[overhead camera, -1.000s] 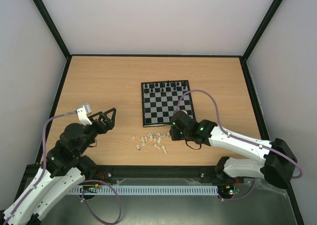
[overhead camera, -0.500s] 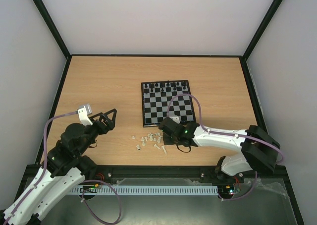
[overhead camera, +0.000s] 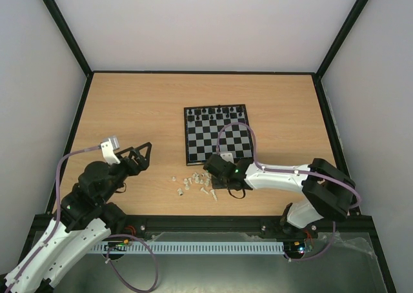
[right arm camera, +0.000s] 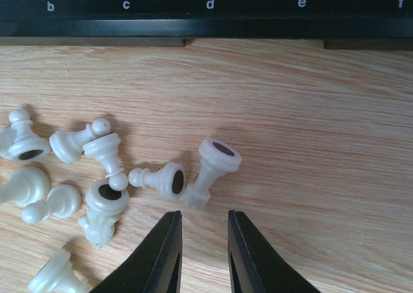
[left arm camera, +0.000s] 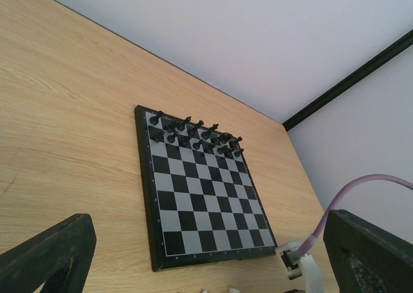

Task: Set up the chess pieces on the board
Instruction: Pick up the chess piece at the center of the board.

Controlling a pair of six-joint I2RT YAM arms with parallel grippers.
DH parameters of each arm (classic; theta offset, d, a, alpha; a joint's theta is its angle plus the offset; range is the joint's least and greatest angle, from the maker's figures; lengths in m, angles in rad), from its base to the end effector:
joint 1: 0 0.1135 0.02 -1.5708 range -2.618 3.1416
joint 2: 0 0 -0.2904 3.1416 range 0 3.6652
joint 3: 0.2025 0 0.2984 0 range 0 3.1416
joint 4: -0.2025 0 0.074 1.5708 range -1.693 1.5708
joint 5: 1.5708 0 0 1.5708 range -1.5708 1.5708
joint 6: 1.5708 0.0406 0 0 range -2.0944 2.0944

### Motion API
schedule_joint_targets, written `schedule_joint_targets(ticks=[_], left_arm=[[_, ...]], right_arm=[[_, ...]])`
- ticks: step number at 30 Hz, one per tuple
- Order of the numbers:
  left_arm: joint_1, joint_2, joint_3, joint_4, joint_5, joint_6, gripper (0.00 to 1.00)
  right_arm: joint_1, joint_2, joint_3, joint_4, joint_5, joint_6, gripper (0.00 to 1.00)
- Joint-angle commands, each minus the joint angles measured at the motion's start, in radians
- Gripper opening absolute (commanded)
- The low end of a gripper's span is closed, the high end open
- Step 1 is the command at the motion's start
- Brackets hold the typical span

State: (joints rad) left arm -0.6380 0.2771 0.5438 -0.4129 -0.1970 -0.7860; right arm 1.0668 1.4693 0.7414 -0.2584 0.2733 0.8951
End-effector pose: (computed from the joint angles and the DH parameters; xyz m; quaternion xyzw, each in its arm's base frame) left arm 0.1007 -0.0647 0.3113 -0.1198 0.7464 -0.3686 0.5410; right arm 0.1599 0.2672 0.1584 -0.0422 0.9485 0.1646 0.2672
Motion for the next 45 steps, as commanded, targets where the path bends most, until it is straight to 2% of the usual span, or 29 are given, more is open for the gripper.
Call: schedule_joint_targets(ticks=[1, 13, 24, 45], left_arm=[[0.003, -0.037, -0.001, -0.005, 0.010, 0.007, 1.00], [0.003, -0.045, -0.001, -0.007, 0.014, 0.005, 1.00], [0.004, -0.049, -0.002, -0.009, 0.016, 0.006, 1.00], [0.003, -0.053, 0.000, -0.015, 0.019, 0.002, 1.00]], right_arm=[[0.006, 0.041, 0.026, -0.022, 0.043, 0.028, 0.21], [0.006, 0.104, 0.048, -0.014, 0.065, 0.033, 0.25], [0.023, 0.050, 0.044, -0.005, 0.097, 0.022, 0.25], [0.023, 0.123, 0.064, 0.008, 0.124, -0.023, 0.25]])
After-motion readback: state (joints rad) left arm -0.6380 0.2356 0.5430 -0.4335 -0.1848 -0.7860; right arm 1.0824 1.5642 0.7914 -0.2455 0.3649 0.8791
